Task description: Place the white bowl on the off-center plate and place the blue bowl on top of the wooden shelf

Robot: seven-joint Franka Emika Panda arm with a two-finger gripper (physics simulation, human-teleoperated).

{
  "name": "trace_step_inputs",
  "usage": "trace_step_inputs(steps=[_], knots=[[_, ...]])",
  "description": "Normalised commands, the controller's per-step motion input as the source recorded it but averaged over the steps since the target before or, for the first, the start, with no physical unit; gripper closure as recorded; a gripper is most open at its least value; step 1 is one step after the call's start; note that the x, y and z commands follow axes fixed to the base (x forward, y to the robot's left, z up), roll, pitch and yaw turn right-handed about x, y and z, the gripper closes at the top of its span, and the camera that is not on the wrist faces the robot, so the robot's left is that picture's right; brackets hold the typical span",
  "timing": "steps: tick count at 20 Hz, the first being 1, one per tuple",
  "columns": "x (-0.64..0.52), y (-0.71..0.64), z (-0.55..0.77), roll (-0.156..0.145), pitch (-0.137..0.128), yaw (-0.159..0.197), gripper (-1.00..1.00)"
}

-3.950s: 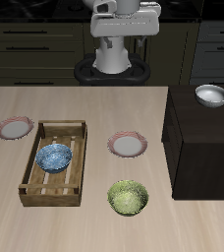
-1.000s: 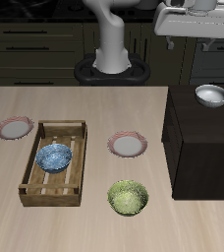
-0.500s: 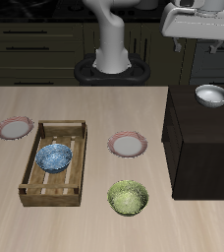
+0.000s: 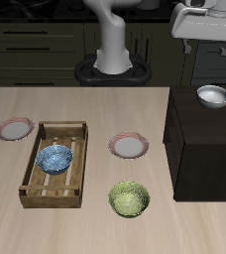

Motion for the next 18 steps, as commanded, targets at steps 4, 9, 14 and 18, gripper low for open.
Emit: trace_step_inputs(steps=[4, 9, 14, 18], knots=[[0.1, 0.04, 0.06, -0.007, -0.008, -0.014, -1.0], [0.14, -0.06, 0.06, -0.025, -0.024, -0.016, -1.0], [0.06, -0.08, -0.11, -0.014, -0.004, -0.012, -1.0], [0.08, 0.01, -0.31, 0.005, 0.031, -0.008, -1.0]])
